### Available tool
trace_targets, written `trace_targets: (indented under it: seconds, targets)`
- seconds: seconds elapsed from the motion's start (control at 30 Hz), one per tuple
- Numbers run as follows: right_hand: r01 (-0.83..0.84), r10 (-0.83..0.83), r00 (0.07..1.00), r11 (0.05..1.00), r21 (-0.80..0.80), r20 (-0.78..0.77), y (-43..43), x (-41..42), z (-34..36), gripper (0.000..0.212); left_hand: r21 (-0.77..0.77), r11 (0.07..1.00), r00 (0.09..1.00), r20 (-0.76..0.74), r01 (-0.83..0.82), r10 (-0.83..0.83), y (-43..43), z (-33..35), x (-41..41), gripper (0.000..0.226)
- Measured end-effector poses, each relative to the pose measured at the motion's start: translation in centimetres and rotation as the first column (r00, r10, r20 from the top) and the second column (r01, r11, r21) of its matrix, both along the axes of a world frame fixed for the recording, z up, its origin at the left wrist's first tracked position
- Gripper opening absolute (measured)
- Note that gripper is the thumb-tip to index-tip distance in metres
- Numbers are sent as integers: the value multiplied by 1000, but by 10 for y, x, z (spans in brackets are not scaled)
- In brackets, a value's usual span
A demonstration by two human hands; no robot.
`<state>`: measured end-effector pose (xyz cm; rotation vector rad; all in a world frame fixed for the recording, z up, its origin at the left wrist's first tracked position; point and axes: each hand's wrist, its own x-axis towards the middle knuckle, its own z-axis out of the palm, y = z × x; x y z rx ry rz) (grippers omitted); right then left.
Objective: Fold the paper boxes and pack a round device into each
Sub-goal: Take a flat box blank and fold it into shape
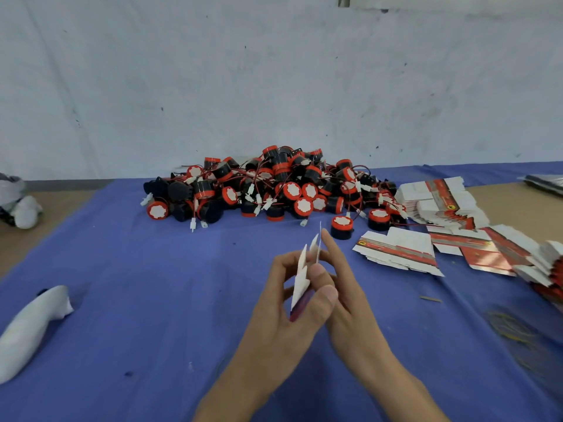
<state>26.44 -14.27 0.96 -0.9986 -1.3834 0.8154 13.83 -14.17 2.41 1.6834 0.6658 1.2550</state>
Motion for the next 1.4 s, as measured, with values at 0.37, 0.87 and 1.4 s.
trace_targets:
  seconds: [0.37,0.87,1.4]
  targets:
    - [66,-74,994,994,83,86,5,-20,-5,53,-197,978,992,81,-75,92,16,-2,-7,77]
    - [64,-69,996,993,97,49,4,-7,0,37,-155,988,993,111,-28,45,15,5,-1,24]
    - [186,-330,846,918,350,418,6,10,2,39,-473,847,961,238,243,-143,26,-2,-11,48]
